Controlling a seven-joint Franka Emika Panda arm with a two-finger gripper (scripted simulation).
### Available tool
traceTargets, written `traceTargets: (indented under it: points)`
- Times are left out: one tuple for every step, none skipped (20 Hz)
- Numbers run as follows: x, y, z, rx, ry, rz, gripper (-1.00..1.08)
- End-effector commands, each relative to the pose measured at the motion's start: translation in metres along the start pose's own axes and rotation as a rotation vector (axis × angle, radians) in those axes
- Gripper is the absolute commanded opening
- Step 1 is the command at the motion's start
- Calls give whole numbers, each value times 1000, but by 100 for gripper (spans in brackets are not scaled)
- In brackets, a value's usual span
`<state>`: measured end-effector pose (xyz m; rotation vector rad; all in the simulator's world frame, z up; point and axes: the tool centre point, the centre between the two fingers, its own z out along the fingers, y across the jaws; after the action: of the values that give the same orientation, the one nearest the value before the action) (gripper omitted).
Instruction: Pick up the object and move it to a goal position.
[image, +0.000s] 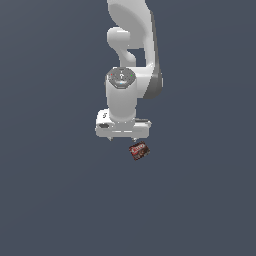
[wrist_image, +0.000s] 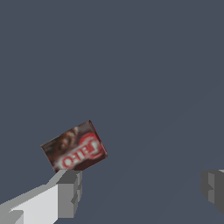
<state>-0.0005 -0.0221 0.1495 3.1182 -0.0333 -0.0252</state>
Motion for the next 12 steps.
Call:
traceTargets:
  points:
    - [0, -3, 3, 2, 0, 31, 100]
    - [0, -4, 4, 3, 0, 46, 100]
    - [-1, -6, 5, 4, 0, 63, 100]
    - [-1, -7, 7, 5, 0, 81, 100]
    - [-1, -9, 8, 6, 0, 100, 100]
    - [-1, -11, 10, 7, 0, 120, 100]
    - [-1, -12, 11, 8, 0, 141, 100]
    - [-2, -14, 13, 9, 1, 164, 100]
    - [-2, -16, 15, 10, 1, 188, 100]
    - [-2, -19, 17, 11, 1, 213, 100]
    - [-2, -21, 19, 12, 0, 238, 100]
    - [-3, -23, 21, 13, 0, 263, 100]
